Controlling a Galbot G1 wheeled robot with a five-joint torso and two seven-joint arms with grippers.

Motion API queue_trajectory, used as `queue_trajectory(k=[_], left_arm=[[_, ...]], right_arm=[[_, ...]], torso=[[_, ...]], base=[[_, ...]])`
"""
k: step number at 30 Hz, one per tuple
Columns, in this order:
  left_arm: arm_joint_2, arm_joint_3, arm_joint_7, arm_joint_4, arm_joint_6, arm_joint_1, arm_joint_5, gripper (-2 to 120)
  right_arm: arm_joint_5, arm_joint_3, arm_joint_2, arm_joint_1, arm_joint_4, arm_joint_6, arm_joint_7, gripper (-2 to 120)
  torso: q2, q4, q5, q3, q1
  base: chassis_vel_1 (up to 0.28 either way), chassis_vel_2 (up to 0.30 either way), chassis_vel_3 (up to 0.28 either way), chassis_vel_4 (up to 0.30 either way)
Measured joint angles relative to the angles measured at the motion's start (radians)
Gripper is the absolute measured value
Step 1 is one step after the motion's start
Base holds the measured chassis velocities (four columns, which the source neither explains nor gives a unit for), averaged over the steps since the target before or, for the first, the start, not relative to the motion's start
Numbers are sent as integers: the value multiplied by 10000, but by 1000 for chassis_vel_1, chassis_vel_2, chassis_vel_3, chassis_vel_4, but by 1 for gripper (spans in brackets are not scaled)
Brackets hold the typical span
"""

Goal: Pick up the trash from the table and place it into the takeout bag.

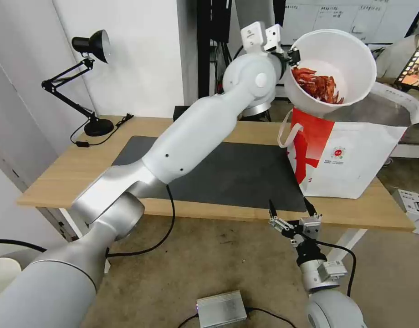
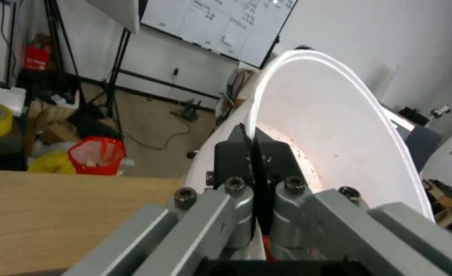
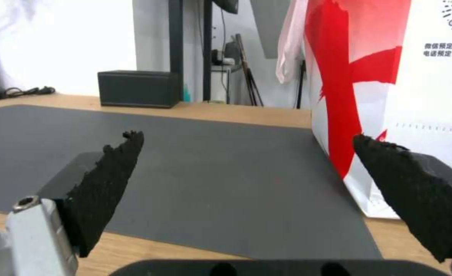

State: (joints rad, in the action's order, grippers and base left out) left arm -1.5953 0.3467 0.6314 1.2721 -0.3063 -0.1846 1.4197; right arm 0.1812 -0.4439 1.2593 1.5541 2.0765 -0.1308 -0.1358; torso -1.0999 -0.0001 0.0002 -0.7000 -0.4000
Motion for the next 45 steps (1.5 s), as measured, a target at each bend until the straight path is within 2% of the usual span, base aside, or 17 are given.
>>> queue_trajectory(k=[11,20,45], left_arm=[[-12,463,-141,-401,453,-231,-25,0],[-11,808,-198,-398,750,-370,24,0],[-10,1650,-447,-258,822,-414,-8,1]], right_arm=[[0,0,0,0,0,0,0,100],[0,0,0,0,0,0,0,100],[0,0,0,0,0,0,0,100]], torso=[[0,1,-1,0,0],[0,1,-1,0,0],[0,1,-1,0,0]], base=[[0,0,0,0],[0,0,0,0],[0,0,0,0]])
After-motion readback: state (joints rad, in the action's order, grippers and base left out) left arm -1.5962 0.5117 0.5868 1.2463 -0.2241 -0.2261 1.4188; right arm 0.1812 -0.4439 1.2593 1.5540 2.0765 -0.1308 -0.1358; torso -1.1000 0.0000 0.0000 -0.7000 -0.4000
